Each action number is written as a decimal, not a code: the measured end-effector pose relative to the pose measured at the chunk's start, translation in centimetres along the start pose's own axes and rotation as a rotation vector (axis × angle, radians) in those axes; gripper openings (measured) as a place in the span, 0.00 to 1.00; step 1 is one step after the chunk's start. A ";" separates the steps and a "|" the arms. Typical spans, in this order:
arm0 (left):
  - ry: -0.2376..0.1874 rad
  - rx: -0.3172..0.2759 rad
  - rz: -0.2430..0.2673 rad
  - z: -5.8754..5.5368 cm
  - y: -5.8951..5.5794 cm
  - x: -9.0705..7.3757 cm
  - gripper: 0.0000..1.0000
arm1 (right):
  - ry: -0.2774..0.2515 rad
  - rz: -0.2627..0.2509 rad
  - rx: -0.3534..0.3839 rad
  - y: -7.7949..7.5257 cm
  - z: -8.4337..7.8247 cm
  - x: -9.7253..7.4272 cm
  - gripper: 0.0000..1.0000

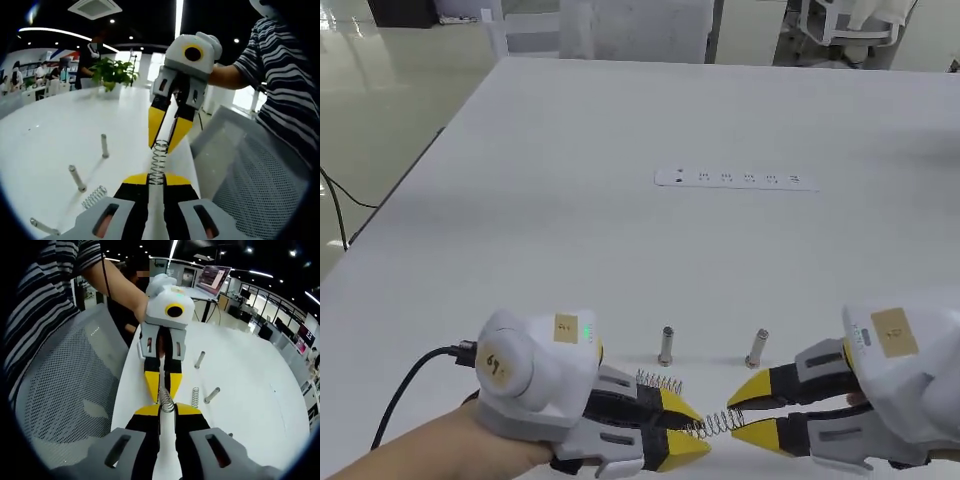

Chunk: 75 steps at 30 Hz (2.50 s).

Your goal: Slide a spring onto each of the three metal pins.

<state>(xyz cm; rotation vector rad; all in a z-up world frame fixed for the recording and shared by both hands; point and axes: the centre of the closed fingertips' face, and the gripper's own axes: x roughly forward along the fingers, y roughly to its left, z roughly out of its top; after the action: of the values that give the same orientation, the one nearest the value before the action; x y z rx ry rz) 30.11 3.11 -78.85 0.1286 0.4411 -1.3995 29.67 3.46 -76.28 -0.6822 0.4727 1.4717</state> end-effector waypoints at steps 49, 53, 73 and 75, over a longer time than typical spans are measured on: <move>-0.023 -0.032 0.077 0.0 0.1 -0.9 0.09 | -0.152 -0.057 -0.056 -0.1 4.0 1.8 0.07; -0.038 -0.053 0.085 0.1 0.2 -1.1 0.11 | -0.150 -0.055 -0.054 -0.1 3.9 1.9 0.07; -0.089 -0.156 0.216 -0.7 1.8 -4.0 0.36 | -0.115 -0.083 -0.066 -0.9 3.0 2.1 0.07; -0.090 -0.164 0.225 -0.8 1.9 -4.1 0.39 | -0.118 -0.088 -0.069 -1.0 3.1 2.1 0.07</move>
<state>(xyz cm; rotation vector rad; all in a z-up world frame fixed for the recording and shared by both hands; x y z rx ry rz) 31.36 7.48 -78.35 -0.0182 0.4498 -1.1385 30.40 7.10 -75.34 -0.6580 0.2988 1.4410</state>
